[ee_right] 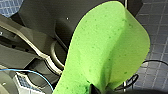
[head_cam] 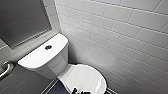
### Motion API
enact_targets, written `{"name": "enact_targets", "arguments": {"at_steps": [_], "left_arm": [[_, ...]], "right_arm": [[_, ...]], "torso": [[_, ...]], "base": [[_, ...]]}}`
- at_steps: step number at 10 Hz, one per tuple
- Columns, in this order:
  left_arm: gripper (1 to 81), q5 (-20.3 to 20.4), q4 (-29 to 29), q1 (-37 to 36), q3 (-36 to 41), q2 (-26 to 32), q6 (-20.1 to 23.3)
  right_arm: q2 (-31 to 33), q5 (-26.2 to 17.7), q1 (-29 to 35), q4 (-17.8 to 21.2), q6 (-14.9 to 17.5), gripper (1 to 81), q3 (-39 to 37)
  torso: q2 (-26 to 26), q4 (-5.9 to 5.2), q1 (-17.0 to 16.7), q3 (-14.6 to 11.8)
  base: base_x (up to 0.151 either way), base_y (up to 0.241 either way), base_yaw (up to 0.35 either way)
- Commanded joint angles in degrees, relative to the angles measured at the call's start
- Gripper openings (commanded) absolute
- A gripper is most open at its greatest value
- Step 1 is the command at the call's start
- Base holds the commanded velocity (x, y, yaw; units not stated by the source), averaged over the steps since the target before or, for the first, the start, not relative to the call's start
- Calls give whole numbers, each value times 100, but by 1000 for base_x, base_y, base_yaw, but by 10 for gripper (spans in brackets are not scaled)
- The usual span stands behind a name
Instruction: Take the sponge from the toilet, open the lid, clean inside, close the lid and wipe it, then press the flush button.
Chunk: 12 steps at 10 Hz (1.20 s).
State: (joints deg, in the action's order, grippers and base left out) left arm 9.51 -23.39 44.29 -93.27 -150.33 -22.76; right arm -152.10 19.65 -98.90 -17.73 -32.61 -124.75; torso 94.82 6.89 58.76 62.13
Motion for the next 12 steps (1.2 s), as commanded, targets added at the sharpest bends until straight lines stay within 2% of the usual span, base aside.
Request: {"name": "enact_targets", "arguments": {"at_steps": [1,3,5,6,7,11,12], "left_arm": [[811,912,388,-1005,836,178,140],[811,1009,371,-979,1195,362,80],[811,1281,370,-979,1679,679,-456],[811,1307,371,-987,1882,846,-965],[811,1579,388,-988,2118,1030,-1352],[811,1861,371,-1014,2444,1382,-1766],[811,1923,388,-1005,2523,1505,-2056]], "right_arm": [[125,-392,-214,-100,0,10,66],[125,-392,-231,-100,-17,10,48],[116,-383,-223,-100,-17,10,48],[116,-383,-214,-100,-17,10,57],[107,-383,-214,-100,-17,10,48],[98,-375,-214,-82,-26,10,48],[81,-357,-214,-29,-26,10,39]], "torso": [[0,0,0,0],[0,0,0,0],[0,0,0,0],[0,0,0,0],[0,0,0,0],[0,0,0,0],[0,0,0,0]], "base": [[0,0,0],[0,0,0],[0,0,0],[0,0,0],[0,0,0],[0,0,0],[0,0,0]]}}
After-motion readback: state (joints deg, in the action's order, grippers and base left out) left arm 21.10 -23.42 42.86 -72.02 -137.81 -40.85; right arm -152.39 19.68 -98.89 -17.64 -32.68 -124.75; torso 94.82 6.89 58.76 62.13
